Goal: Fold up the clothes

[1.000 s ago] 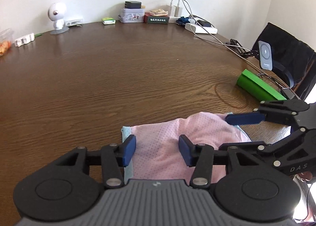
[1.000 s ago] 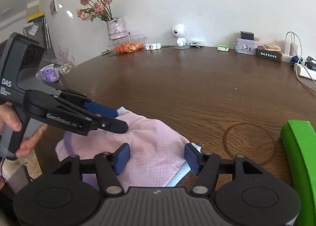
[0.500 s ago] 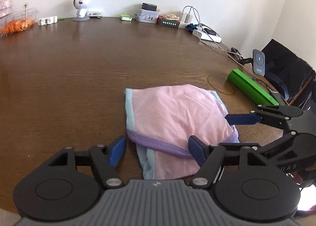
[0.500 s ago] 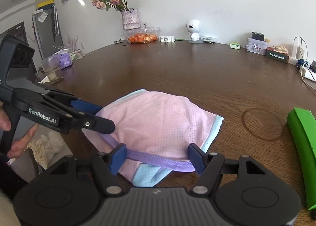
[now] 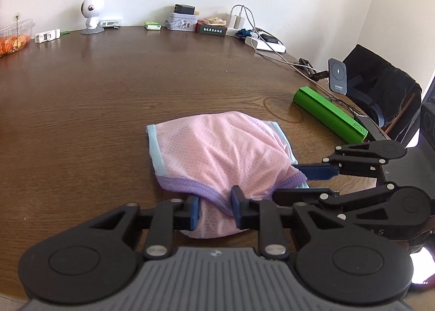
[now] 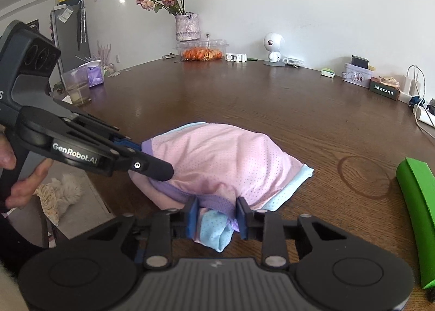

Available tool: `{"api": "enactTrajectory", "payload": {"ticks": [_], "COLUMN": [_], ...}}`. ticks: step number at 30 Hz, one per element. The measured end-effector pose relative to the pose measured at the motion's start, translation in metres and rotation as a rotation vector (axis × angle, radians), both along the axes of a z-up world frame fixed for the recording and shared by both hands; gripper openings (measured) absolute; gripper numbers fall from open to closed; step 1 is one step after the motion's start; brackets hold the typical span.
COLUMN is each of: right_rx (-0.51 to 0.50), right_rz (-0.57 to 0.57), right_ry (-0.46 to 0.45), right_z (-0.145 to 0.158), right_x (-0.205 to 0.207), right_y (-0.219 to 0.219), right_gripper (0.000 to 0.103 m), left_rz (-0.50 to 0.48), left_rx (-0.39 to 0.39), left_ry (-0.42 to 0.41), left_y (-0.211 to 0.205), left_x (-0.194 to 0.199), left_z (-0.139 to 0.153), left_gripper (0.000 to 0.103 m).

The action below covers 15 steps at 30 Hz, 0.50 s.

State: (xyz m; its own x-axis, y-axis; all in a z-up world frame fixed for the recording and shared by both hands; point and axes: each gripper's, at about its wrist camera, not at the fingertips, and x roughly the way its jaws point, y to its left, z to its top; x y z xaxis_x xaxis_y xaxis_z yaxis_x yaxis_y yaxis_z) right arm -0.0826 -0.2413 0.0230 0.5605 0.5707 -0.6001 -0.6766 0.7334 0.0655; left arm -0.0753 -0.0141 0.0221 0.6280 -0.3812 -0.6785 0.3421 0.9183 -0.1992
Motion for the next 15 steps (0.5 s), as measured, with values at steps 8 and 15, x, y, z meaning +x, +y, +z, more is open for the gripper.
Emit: {"api": "enactTrajectory", "payload": {"ticks": [8,15], "right_rx": [-0.121,-0.138], "right_rz": [-0.054,-0.106], "right_ry": [0.046,0.136], "right_z": [0.013,0.018], "right_x": [0.073,0.181], "right_y": [0.022,0.026], "right_gripper": [0.019,0.018], "left_rz": [0.008,0.058], "left_rx": [0.081,0.057], "left_ry": [-0.019,0.004], "left_y": [-0.007,-0.019], "left_x": [0.082,0.170], "left_z": [0.007,0.008], "left_gripper": [0.016,0.015]}}
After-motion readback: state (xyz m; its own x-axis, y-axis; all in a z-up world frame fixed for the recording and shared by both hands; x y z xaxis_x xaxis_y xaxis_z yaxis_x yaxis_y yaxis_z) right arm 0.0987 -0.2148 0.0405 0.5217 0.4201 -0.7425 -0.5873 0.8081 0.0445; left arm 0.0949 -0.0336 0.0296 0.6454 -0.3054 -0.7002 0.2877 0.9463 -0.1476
